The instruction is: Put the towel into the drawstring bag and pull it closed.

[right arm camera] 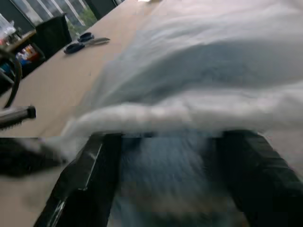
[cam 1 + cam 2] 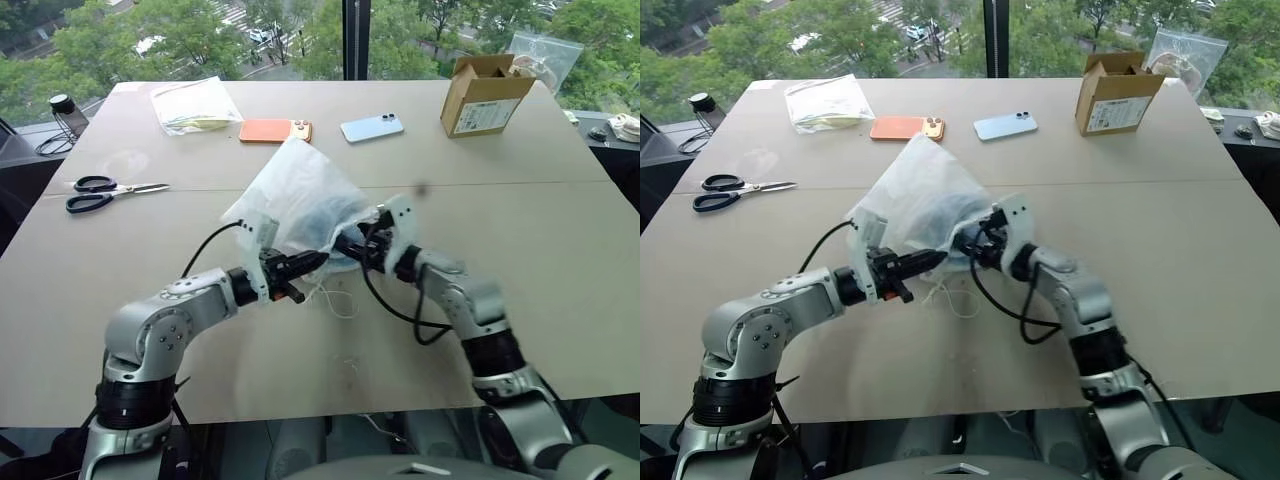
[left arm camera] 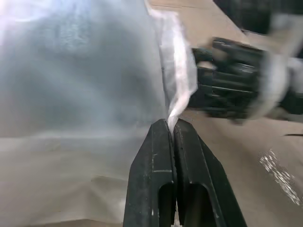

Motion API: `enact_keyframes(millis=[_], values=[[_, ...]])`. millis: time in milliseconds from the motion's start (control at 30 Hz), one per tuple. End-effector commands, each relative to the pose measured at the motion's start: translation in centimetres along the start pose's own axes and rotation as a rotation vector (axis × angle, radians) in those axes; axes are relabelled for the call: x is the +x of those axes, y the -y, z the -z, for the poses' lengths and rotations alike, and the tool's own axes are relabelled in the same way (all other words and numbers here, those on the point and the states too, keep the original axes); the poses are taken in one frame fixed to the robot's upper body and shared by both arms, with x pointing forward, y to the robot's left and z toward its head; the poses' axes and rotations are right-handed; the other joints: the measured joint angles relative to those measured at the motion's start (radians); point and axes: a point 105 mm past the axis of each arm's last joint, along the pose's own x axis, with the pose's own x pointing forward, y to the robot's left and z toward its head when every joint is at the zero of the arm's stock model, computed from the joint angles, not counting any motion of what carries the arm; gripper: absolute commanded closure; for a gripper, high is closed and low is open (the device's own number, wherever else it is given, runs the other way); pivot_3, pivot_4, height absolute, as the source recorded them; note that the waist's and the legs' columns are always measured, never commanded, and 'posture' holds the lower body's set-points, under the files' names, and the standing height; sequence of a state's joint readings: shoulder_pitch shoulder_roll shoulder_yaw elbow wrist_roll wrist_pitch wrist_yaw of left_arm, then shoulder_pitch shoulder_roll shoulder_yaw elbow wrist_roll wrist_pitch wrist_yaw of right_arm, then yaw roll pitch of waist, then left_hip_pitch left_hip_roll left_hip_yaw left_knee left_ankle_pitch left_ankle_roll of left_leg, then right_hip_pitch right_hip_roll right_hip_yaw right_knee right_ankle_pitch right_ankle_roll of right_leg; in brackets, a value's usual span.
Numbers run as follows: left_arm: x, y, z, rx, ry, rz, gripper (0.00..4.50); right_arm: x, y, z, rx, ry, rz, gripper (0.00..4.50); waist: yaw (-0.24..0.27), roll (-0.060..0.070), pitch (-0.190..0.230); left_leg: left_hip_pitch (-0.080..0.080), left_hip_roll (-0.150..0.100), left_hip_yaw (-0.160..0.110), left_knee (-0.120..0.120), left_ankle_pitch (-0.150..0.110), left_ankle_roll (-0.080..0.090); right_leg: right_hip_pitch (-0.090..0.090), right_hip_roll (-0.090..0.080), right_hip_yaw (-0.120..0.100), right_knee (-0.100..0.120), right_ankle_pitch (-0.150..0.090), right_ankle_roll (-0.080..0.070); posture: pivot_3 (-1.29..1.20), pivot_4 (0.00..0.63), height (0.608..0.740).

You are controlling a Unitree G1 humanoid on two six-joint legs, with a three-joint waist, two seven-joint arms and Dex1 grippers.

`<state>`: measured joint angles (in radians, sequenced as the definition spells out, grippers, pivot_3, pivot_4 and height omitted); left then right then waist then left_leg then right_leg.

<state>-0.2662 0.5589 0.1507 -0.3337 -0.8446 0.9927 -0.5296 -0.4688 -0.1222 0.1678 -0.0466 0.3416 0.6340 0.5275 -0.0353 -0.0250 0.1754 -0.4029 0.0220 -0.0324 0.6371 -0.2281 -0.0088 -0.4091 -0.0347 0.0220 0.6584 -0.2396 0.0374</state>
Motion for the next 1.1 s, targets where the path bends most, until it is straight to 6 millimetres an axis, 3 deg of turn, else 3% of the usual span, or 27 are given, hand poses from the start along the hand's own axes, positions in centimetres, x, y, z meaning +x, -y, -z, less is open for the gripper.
enact_keyframes(millis=[33, 133, 300, 333, 500, 633, 700, 800, 933, 1100], values=[[0.0, 0.7, -1.2, 0.043, 0.036, 0.042, 4.5, 0.3, -1.5, -0.1, -0.111, -0.025, -0.049, 1.12, -0.007, 0.0, 0.0, 0.0, 0.0, 0.0, 0.0, 0.0, 0.0, 0.0, 0.001, 0.0, 0.0, 0.0, 0.0, 0.0, 0.15, 0.74], [0.2, 1.4, -1.0, 0.055, 0.023, 0.077, 4.5, 2.0, -1.2, 0.9, -0.145, -0.06, -0.008, 1.89, -0.011, 0.0, 0.0, 0.002, 0.001, 0.001, -0.003, 0.0, 0.0, -0.001, 0.003, 0.003, 0.001, -0.001, -0.001, 0.0, 0.15, 0.74], [0.3, 2.7, -0.5, 0.054, 0.005, 0.121, 4.5, 6.1, -1.9, 0.4, -0.16, -0.008, -0.005, 4.2, -0.009, 0.0, 0.0, 0.002, 0.002, 0.002, -0.003, 0.0, 0.0, -0.003, 0.003, 0.004, 0.003, -0.001, -0.002, 0.0, 0.15, 0.74], [0.3, 2.8, -0.4, 0.054, 0.0, 0.124, 4.5, 6.6, -2.0, 0.1, -0.146, 0.014, -0.008, 4.47, -0.008, -0.001, 0.0, 0.002, 0.002, 0.002, -0.003, 0.0, 0.0, -0.003, 0.003, 0.004, 0.003, -0.001, -0.002, 0.0, 0.15, 0.74], [-0.4, 2.4, 0.4, 0.044, -0.021, 0.1, 4.5, 6.6, -3.3, -3.1, -0.046, 0.204, -0.108, 4.47, -0.003, 0.0, 0.0, 0.0, 0.001, 0.0, -0.003, 0.0, 0.0, -0.003, 0.001, 0.003, 0.002, -0.001, -0.002, 0.0, 0.15, 0.74], [-1.1, 0.8, 0.0, 0.062, -0.015, 0.042, 4.5, 3.0, -3.1, -1.2, -0.206, 0.102, -0.176, 4.47, 0.002, -0.001, 0.0, -0.002, 0.0, -0.001, -0.003, 0.0, 0.0, -0.003, 0.0, 0.0, 0.0, -0.001, -0.002, 0.0, 0.15, 0.74], [-1.5, 0.1, -0.4, 0.09, -0.015, 0.032, 4.5, 0.5, -2.2, -0.1, -0.26, 0.04, -0.173, 3.61, 0.006, -0.001, 0.0, -0.002, 0.0, -0.001, -0.003, 0.0, 0.0, -0.003, 0.0, -0.001, 0.0, -0.001, -0.002, 0.0, 0.15, 0.74], [-2.3, -1.1, -1.2, 0.127, -0.035, 0.031, 4.5, -3.3, -0.9, -0.2, -0.324, -0.024, -0.137, 2.35, 0.005, 0.0, 0.001, -0.003, 0.0, -0.001, -0.003, 0.0, 0.0, -0.004, 0.0, -0.001, 0.0, -0.001, -0.002, 0.0, 0.15, 0.74], [-2.8, -1.8, -1.9, 0.157, -0.048, 0.039, 4.5, -5.0, 1.3, -1.3, -0.36, -0.054, -0.017, 0.46, -0.01, 0.001, 0.001, -0.002, 0.001, 0.0, -0.003, 0.0, 0.0, -0.004, 0.002, 0.0, 0.001, -0.002, -0.002, 0.0, 0.15, 0.74], [-2.6, -2.0, -2.5, 0.19, -0.041, 0.036, 4.5, -3.5, 4.1, -1.5, -0.345, -0.073, 0.114, 0.46, -0.006, 0.001, 0.002, 0.001, 0.002, 0.001, -0.003, 0.0, 0.0, -0.004, 0.004, 0.003, 0.003, -0.002, -0.002, 0.0, 0.15, 0.74]])
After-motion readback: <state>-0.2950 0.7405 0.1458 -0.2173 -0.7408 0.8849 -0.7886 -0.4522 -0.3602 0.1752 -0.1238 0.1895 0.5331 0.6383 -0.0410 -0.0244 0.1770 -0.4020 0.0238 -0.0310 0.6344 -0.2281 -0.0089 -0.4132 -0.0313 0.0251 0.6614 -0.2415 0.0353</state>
